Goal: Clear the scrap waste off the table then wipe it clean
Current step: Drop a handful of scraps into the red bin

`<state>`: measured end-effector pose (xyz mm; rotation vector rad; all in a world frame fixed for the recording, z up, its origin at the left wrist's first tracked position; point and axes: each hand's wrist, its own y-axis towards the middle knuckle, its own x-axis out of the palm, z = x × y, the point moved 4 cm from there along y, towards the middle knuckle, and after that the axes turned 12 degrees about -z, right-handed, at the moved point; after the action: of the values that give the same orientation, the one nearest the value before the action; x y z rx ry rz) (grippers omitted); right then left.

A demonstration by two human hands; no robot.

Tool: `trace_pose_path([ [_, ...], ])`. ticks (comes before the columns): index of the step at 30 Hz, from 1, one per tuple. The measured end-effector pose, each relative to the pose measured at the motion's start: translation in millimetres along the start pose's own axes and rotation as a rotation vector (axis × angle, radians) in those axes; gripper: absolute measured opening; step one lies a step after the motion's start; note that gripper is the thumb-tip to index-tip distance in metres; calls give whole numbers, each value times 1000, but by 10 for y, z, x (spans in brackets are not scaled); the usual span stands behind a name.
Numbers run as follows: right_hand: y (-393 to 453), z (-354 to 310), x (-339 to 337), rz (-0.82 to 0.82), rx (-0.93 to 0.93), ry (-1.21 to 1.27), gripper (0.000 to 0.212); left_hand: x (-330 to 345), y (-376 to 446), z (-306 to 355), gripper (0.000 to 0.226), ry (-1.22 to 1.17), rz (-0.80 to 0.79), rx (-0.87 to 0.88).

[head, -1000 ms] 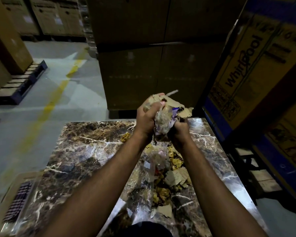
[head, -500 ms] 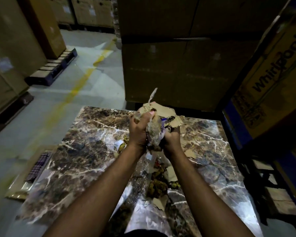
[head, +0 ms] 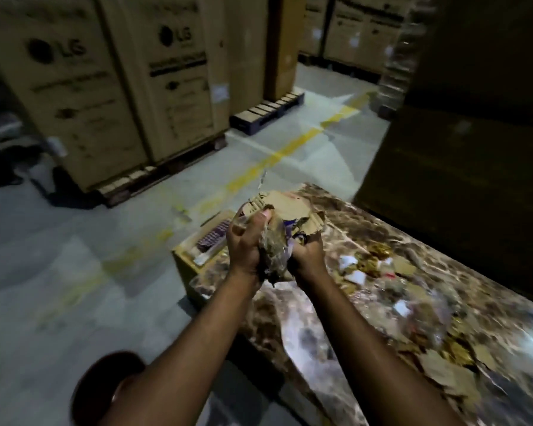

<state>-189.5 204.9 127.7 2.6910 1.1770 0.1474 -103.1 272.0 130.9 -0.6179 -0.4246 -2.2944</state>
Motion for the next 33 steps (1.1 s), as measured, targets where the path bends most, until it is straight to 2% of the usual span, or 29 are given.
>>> trace_pose_path([
  [4,77,197,1350,-216,-8,5,52,-1315,-123,501,35,32,147,43],
  [6,30,313,2016,-279,12,4,64,-1981,-238,728,42,60,219,39],
  [12,-199,720,3818,-626,118,-47,67,-3745,-788,1272,66,80,522,10],
  [16,-341,1112,4612,-796,224,-59,68,-4563,-1056,1316,27,131,658,6],
  [17,-365,1267,4781,-830,245,-56,72,-4751,-1130,1249,29,120,699,-4],
  [19,-449,1632,5082,-943,290,-68,76,-5193,-1304,968,48,84,824,-65],
  [22,-575,2397,5352,-1007,368,-113,68,-5850,-1529,326,77,-21,987,-238],
  [25,-753,3361,5551,-1035,413,-122,63,-6539,-1749,-350,95,57,1162,-364],
  [27,-895,4055,5678,-1071,452,-143,64,-6861,-1797,-521,67,135,1155,-338],
  [29,-1037,4704,5734,-1111,479,-150,70,-7225,-1848,-922,34,201,1073,-284],
  [33,-1265,5712,5632,-1209,557,-166,80,-7783,-2029,-1697,36,277,1100,-308],
])
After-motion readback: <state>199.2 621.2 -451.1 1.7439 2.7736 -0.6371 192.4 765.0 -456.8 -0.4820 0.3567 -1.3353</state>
